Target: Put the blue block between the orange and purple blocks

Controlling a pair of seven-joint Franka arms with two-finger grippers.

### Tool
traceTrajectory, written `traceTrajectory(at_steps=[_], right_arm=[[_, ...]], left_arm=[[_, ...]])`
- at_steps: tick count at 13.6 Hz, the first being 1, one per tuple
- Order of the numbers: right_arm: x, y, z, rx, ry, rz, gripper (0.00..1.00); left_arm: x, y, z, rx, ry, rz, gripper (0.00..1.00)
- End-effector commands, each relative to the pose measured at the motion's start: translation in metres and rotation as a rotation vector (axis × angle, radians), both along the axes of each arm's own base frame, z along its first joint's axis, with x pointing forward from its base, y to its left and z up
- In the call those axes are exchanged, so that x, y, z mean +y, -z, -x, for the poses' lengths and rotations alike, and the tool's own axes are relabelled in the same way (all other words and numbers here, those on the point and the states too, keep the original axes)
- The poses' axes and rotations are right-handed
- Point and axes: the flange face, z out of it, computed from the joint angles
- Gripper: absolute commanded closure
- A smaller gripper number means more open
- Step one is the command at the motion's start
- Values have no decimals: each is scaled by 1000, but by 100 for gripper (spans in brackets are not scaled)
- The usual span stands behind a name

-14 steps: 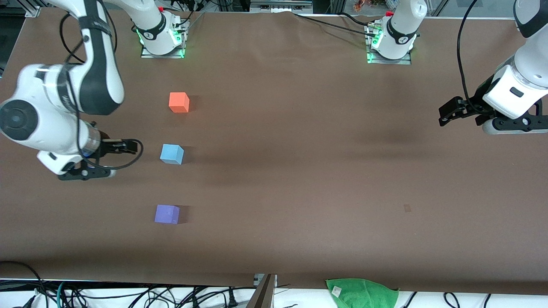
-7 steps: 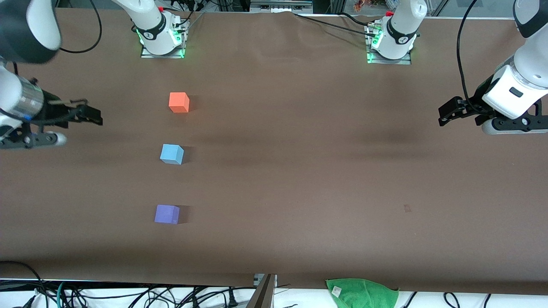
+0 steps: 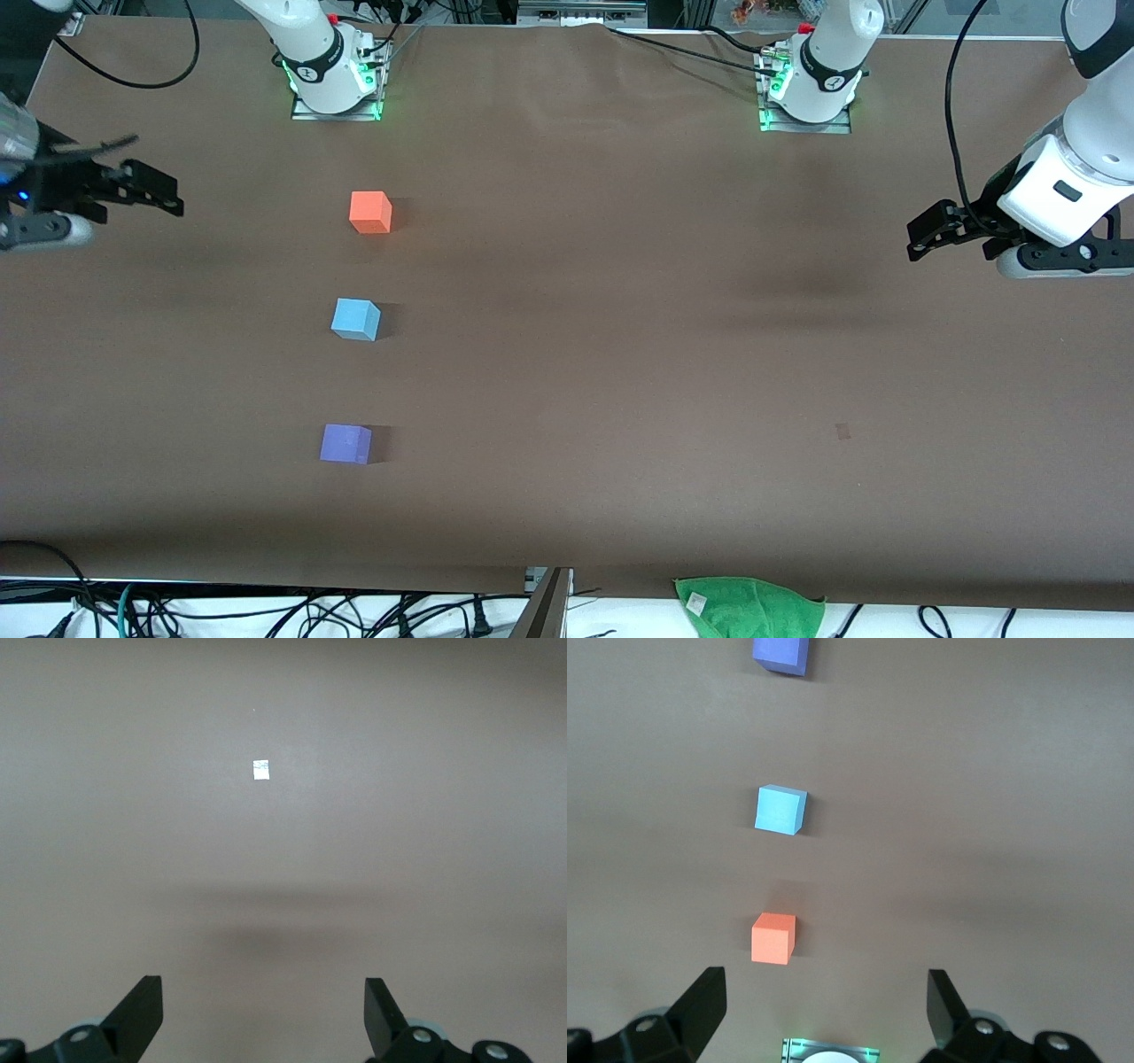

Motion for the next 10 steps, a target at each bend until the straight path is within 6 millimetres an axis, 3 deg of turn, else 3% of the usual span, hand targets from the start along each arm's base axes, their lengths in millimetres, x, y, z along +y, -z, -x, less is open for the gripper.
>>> traceTrajectory(at_steps=[1, 7, 10], right_arm=[[-8, -9, 9, -10, -19, 53, 0], [12, -5, 9, 2, 43, 60, 0], [7, 4, 3, 16, 41, 60, 0]], left_arm=[[-2, -4, -3, 10, 6, -4, 0], [-2, -4, -3, 10, 6, -4, 0], [-2, -3, -2, 11, 6, -4, 0]])
